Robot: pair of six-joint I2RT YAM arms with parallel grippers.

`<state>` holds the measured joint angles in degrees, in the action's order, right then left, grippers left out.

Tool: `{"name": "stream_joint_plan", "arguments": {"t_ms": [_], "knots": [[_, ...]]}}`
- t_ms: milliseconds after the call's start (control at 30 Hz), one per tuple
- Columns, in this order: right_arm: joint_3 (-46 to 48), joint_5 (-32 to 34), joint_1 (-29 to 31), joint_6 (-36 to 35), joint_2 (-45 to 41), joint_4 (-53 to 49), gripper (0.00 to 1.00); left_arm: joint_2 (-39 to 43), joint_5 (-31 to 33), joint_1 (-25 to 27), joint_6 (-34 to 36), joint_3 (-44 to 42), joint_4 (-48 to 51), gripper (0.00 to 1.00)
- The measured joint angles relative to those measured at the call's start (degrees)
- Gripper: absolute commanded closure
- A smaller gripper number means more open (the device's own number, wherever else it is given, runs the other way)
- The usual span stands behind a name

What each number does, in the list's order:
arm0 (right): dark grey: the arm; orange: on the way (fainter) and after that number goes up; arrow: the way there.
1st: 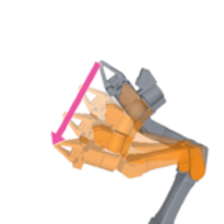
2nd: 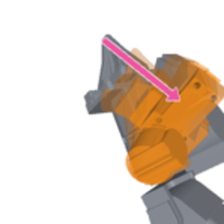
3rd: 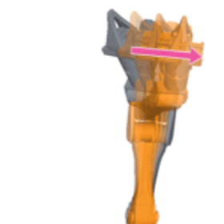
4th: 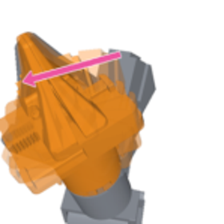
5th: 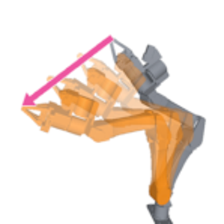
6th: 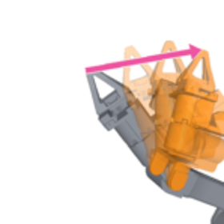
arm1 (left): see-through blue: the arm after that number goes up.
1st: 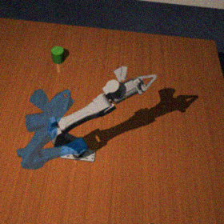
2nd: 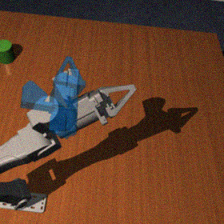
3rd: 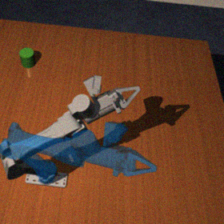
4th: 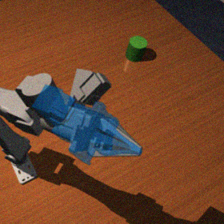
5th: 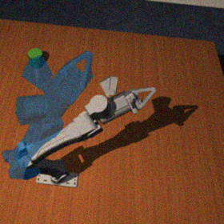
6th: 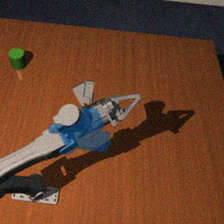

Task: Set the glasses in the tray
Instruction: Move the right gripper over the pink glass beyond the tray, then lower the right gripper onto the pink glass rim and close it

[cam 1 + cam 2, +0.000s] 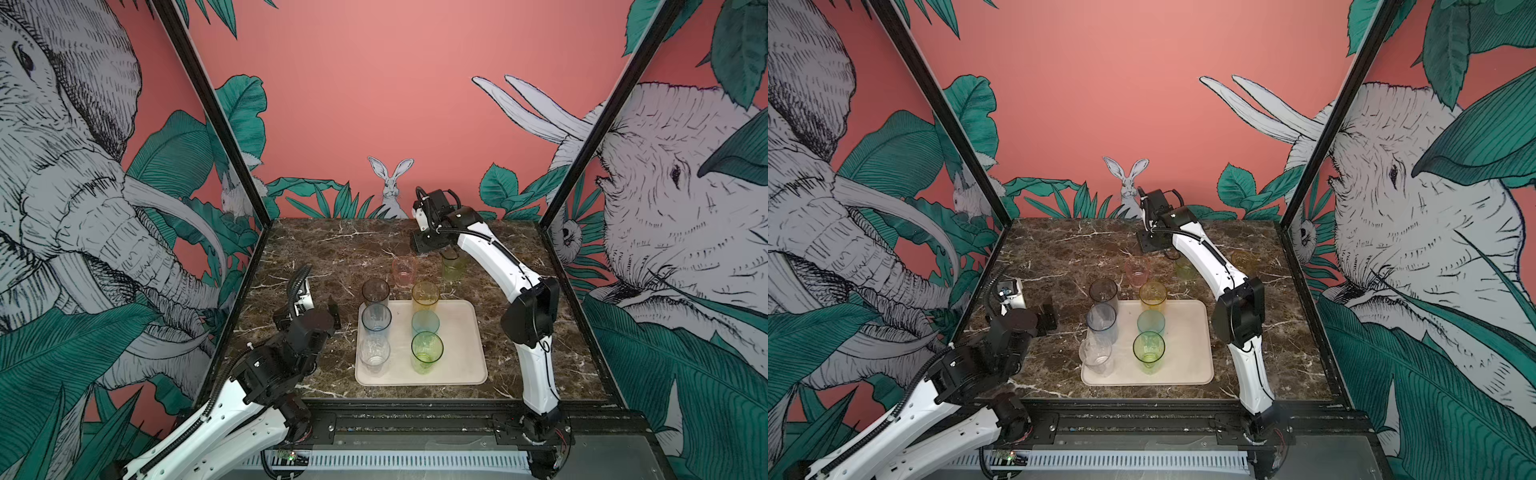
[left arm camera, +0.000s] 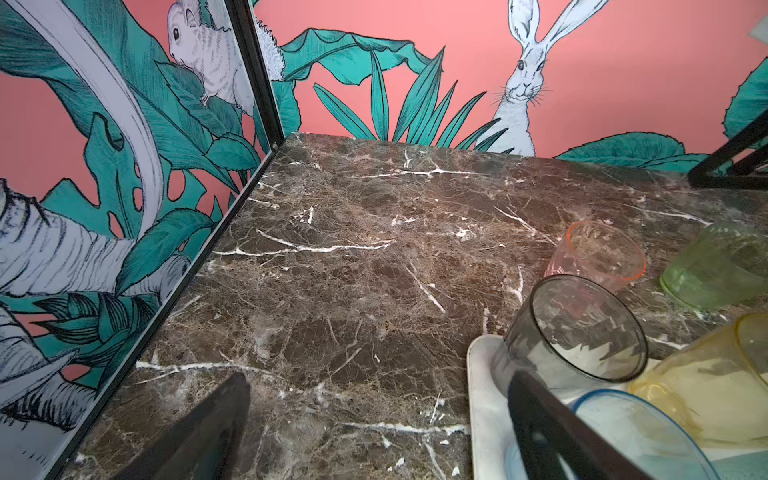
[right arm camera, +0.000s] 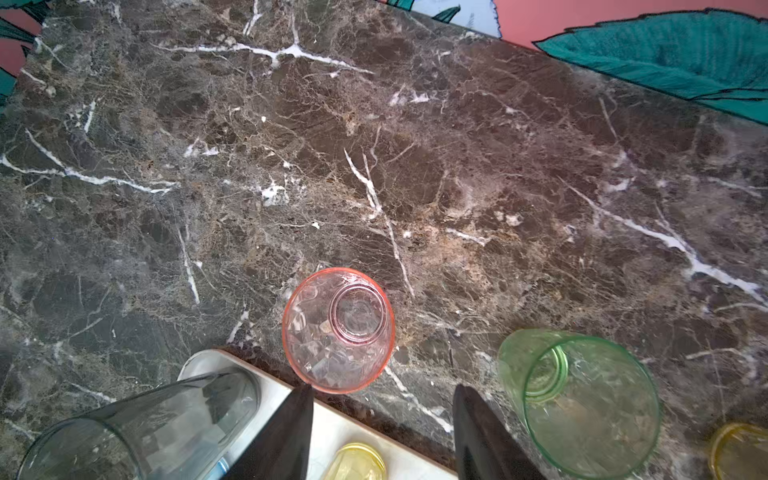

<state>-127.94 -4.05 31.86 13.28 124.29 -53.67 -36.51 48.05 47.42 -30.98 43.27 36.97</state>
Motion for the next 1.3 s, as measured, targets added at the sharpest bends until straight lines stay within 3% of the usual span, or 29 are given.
{"name": "stream_joint_plan", "arguments": {"t_ms": [800, 1100, 1300], "knots": [[-6.3, -2.1, 0.0, 0.2, 11.7, -1.7, 0.47, -0.7, 0.0, 0.0, 0.6, 0.0, 0.0, 0.02], [-7.3, -2.0, 0.0, 0.4, 14.5, -1.9, 0.53, -0.9, 0.0, 0.0, 0.6, 0.0, -0.1, 0.02], [-7.6, -2.3, 0.0, 0.6, 15.9, -2.2, 0.63, -1.5, -0.1, 0.0, 0.6, 0.0, -0.5, 0.02]]}}
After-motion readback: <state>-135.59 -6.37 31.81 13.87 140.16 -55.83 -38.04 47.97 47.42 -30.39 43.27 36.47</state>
